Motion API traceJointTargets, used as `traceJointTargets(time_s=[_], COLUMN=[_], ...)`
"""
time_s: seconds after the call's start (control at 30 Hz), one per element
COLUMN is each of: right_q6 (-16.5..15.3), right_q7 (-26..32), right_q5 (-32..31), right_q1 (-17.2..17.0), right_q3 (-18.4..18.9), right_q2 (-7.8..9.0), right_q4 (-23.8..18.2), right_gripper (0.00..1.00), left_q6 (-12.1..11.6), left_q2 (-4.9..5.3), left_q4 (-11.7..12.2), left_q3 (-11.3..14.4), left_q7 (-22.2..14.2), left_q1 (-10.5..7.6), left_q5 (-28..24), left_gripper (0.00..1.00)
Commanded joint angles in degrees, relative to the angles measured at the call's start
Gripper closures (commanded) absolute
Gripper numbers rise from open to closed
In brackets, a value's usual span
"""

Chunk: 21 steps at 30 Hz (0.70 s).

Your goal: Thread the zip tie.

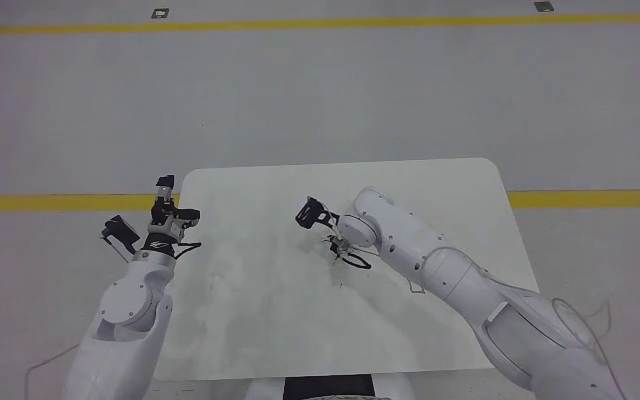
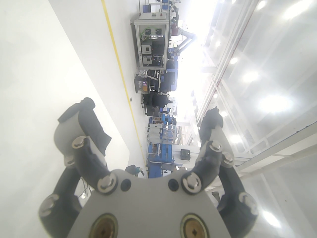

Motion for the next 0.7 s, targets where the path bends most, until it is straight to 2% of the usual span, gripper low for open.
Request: traceJointTargets(time_s=[0.0, 0.67], right_q6=[0.63, 5.19], right_q7=[-0.2, -1.64], right_q5=[-0.44, -2.64], right_q1=[0.03, 0.78], right_q3=[-0.23, -1.42], right_q2=[-0.34, -4.28], right_q4=[0.75, 7.78], right_gripper=[0.77, 0.85], left_q6=[0.0, 0.0], left_q2=[0.0, 0.0], left_q4=[0.0, 0.0], left_q3=[0.0, 0.0], left_q7=[0.0, 0.0], left_q1=[0.0, 0.0], left_q5=[0.0, 0.0], left_gripper=[0.0, 0.0])
